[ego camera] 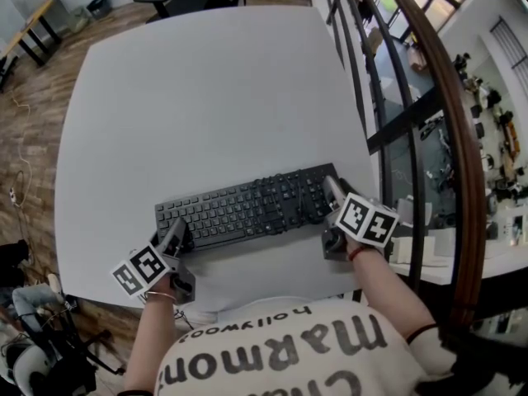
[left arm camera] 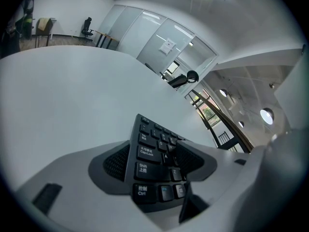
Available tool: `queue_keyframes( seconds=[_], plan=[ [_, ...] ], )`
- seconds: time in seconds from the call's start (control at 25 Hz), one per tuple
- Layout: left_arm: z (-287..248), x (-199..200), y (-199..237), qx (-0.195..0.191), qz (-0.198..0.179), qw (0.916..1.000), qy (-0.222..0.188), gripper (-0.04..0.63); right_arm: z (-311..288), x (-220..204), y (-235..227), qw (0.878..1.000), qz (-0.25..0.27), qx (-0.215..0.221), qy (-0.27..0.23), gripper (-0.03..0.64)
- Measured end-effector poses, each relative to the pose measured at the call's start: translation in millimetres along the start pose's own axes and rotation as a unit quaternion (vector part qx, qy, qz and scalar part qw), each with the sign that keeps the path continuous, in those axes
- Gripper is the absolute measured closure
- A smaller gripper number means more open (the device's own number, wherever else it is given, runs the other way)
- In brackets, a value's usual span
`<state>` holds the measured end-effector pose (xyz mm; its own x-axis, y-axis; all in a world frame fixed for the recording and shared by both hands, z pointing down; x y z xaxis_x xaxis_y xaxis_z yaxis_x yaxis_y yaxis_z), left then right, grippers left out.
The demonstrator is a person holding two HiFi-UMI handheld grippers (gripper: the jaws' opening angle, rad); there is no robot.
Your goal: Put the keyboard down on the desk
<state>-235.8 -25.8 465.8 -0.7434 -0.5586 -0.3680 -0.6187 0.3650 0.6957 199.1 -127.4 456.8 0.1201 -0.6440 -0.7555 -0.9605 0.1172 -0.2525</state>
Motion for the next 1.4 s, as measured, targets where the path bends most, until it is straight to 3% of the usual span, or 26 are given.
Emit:
queue_keyframes(
  seconds=[0.48,0.92,1.12,1.4],
  plan=[
    [0.0,1.0,1.1,0.0,-0.001,1.0,0.001,0.314,-0.8,-1.2,0.8,1.0,0.011,0.004,-0.008,0.451],
    [-1.2,1.3,0.0,0.001,-0.004,1.0,0.001,0.314,-1.5,-1.3,3.5,0.997,0.083,-0.004,-0.007,0.447],
    [-2.0,1.0,0.0,0.001,-0.005,1.0,0.002,0.313,-0.3,-1.4,7.1,0.989,0.145,-0.021,-0.01,0.448],
    [-0.9,2.4,0.4,-0.001,-0.003,1.0,0.003,0.313,0.0,-0.3,7.5,0.989,0.144,-0.016,-0.008,0.448]
  ],
)
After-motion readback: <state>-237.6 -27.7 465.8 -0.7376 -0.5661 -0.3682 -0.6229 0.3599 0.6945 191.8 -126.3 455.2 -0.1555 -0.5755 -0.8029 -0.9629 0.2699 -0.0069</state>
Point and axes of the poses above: the fingertips, and each gripper's own axes: z backward along the fingers, y to its left, x out of its top, the point moved 8 cm from there along z, backward along the fingers, and after that the axes turned 12 degrees about z, right-handed, at the moved point
